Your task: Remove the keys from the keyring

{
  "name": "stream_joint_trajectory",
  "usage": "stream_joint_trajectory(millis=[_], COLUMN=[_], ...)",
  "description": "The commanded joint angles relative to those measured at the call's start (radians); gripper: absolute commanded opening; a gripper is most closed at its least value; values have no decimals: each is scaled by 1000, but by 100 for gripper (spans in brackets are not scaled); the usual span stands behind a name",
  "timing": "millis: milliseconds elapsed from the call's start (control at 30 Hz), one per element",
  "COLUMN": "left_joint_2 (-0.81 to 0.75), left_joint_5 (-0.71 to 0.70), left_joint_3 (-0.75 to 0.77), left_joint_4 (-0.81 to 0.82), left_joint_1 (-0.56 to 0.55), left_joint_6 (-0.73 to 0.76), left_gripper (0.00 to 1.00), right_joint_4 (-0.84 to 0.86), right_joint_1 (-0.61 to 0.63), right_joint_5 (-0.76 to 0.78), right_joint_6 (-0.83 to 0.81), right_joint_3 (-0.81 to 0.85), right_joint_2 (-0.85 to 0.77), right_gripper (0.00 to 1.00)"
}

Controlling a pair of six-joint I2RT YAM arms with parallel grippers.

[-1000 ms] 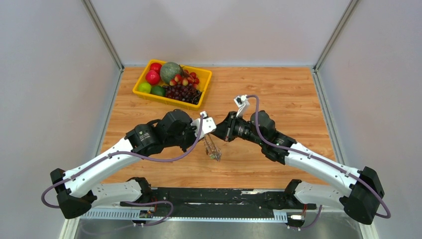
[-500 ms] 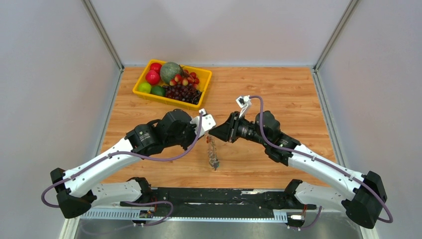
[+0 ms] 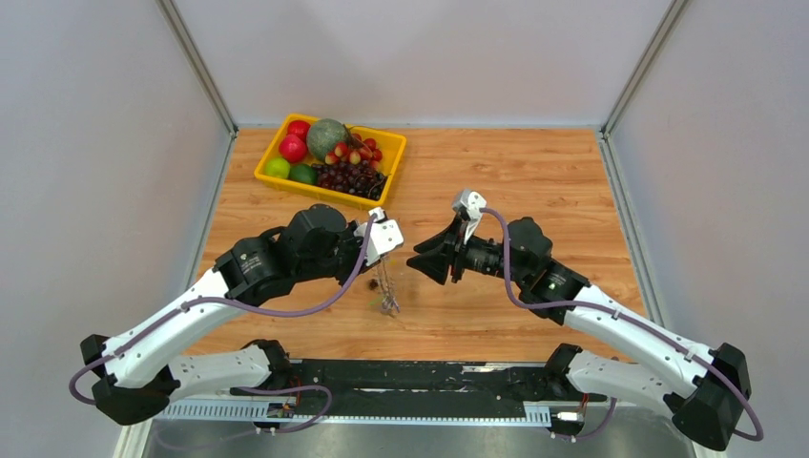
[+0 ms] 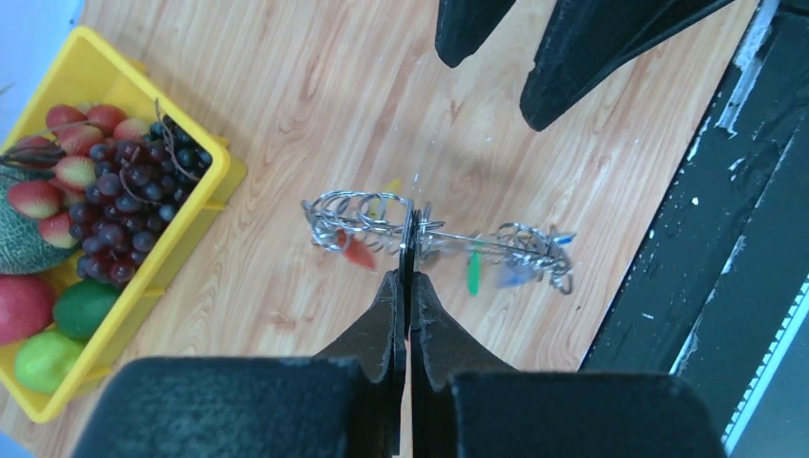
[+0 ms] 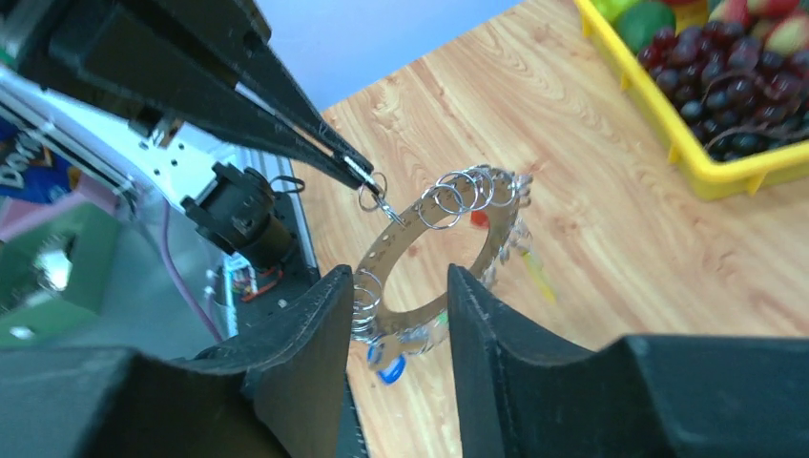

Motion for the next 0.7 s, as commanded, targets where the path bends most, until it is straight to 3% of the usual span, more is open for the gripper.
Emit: stream_joint_trajectory(millis=[0,233,667], left_joint_2=[-33,-22,-14], left_joint_5=[61,94,141], left_joint_3=[66,115,147], left_joint_4=[28,11,13], left_joint_1=[0,1,1], left_joint_6=[54,74,84], left_gripper=[0,0,0], right_joint_4=[37,86,193], right_joint_1=[-6,-5,-4], right_joint_5=[-71,-179,-247], right_joint_6=[-274,-431,-461], right_joint_3=[-23,-27,25], right_joint_2=[-54,-61,43], right_gripper=[45,51,47])
